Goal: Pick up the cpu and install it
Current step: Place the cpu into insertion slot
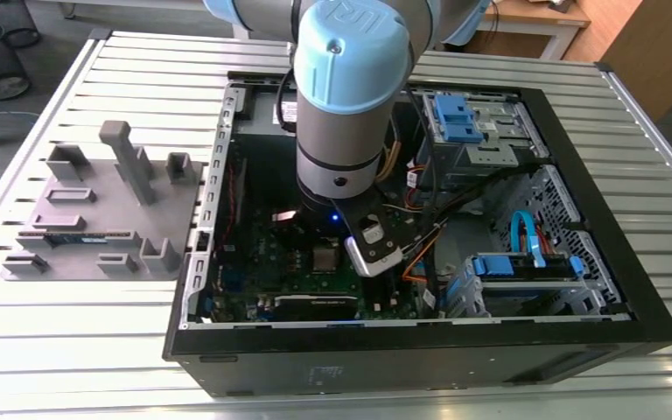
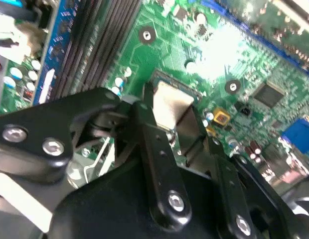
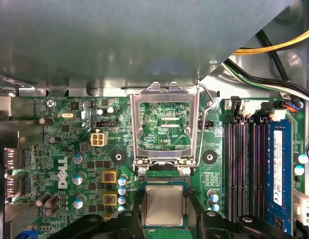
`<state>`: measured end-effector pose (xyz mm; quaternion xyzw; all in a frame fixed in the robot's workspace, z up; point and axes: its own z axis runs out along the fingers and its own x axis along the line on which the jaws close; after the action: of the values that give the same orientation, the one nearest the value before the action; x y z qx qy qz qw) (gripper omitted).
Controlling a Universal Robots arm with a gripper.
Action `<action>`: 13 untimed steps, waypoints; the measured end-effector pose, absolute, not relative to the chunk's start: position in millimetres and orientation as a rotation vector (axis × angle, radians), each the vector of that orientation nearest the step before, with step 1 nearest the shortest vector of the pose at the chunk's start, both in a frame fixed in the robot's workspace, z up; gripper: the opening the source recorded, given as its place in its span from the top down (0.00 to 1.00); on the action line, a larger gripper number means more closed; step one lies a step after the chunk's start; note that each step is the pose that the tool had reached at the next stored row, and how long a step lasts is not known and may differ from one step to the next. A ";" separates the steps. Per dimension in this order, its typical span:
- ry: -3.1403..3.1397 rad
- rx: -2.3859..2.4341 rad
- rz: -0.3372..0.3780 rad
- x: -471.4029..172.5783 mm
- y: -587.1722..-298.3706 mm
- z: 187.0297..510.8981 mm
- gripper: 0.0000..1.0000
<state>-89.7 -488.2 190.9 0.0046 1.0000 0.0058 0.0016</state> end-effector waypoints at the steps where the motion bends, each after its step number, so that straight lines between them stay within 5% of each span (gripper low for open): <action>1: 3.138 0.014 0.018 -89.7 -488.3 191.1 0.54; 13: 3.138 0.014 0.017 -89.7 -488.3 210.1 0.54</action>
<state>-89.7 -488.3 210.1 0.0046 1.0000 0.0055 0.0015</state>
